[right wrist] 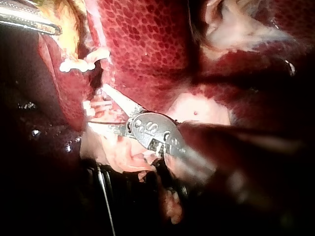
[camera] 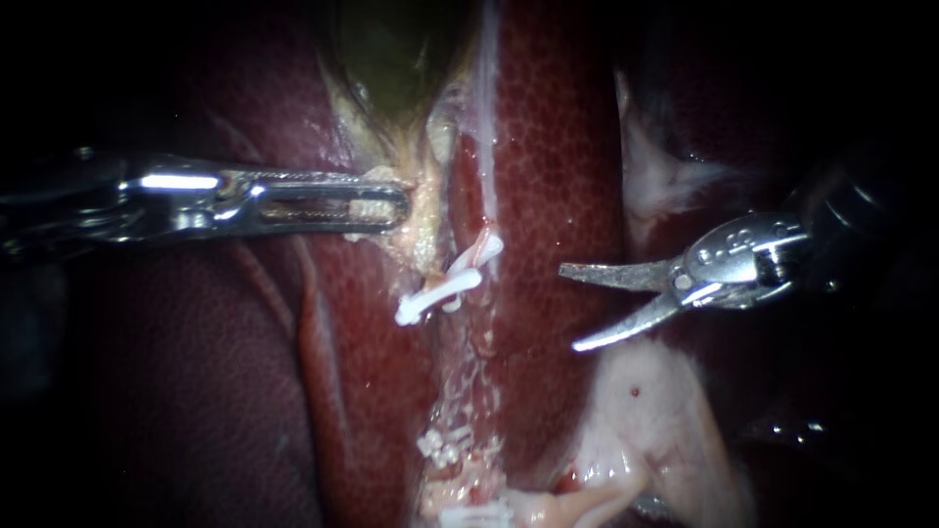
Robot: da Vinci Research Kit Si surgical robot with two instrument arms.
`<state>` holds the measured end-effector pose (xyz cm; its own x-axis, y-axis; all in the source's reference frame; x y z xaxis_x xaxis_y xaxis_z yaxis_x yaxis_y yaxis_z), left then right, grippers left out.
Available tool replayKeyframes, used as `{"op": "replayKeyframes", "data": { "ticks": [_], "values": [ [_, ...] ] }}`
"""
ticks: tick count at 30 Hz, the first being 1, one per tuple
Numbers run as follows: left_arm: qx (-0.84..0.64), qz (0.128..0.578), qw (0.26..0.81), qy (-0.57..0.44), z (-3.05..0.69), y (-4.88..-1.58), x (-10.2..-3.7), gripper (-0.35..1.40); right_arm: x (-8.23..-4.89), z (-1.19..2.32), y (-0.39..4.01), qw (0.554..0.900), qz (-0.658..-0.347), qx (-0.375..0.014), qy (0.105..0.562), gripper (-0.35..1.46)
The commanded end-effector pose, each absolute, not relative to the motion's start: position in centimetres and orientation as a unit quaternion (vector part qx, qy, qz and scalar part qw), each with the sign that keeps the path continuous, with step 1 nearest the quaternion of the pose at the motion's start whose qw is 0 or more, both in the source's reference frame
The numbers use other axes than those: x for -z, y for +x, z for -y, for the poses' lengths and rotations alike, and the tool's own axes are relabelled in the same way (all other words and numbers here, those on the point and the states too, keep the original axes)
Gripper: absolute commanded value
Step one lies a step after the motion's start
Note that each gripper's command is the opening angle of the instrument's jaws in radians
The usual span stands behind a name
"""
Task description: Go back from the cut right tube
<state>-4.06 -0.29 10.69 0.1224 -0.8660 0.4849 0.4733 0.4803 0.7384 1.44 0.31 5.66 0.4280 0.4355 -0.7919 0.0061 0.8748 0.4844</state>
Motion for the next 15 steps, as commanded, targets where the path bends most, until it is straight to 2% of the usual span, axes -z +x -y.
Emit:
{"op": "replayKeyframes", "data": {
  "ticks": [1, 15],
  "values": [
    [0.465, 0.472, 0.719, 0.208, 0.29, -4.07, -10.68, -0.35, -5.66, -0.31, 1.45, 0.817, -0.519, -0.131, 0.214, 1.43],
    [0.465, 0.472, 0.719, 0.208, 0.3, -4.09, -10.67, -0.35, -5.65, -0.31, 1.46, 0.815, -0.522, -0.131, 0.216, 1.43]
  ]
}}
